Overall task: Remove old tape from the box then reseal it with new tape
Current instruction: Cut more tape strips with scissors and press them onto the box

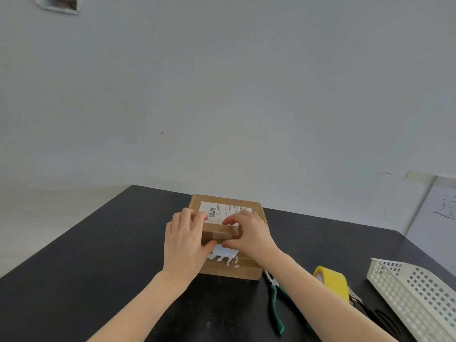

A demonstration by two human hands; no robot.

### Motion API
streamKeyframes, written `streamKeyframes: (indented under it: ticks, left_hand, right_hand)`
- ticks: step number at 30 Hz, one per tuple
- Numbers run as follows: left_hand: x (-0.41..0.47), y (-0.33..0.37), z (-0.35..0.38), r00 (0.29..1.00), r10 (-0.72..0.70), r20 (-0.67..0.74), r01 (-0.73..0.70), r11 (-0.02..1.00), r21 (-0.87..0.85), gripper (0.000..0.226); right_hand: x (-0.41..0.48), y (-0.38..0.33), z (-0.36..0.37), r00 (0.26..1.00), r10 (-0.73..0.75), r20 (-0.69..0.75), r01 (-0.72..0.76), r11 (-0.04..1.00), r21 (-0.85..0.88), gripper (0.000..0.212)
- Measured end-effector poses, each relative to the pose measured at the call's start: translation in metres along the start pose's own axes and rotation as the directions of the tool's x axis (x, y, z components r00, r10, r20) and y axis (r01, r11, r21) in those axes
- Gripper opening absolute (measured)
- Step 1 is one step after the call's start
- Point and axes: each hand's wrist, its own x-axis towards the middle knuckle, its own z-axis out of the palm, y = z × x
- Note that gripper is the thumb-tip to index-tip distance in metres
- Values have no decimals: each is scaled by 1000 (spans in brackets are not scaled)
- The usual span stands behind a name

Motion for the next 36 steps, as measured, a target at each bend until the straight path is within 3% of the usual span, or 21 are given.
streamKeyframes:
  ticks: [3, 7, 12, 18, 24, 30, 36]
  left_hand:
    - [7, -3, 0, 997, 48, 66, -47, 999, -23, 58]
    - [7, -9, 3, 987, 28, 161, -12, 995, -96, 39]
    - [14, -14, 5, 982, 35, 185, -8, 990, -141, 34]
    - [24, -18, 1, 973, 86, 216, -59, 990, -125, 33]
    - [23, -17, 0, 973, 83, 214, -54, 989, -138, 30]
    - [31, -15, -6, 961, 45, 274, 6, 983, -181, 37]
    - [34, -7, 2, 965, -40, 257, 100, 969, -224, 32]
  right_hand:
    - [-1, 1, 6, 999, -19, -42, 17, 999, -49, 36]
    - [0, 3, 13, 989, -68, -132, 60, 996, -65, 30]
    - [-2, 6, 20, 974, -85, -210, 79, 996, -37, 25]
    - [6, 12, 9, 996, -41, -85, 46, 997, 55, 29]
    - [8, 13, 8, 998, -14, -68, 19, 997, 74, 29]
    - [11, 15, -7, 990, 98, 97, -123, 945, 302, 25]
    - [13, 14, 3, 987, 155, 51, -163, 928, 335, 31]
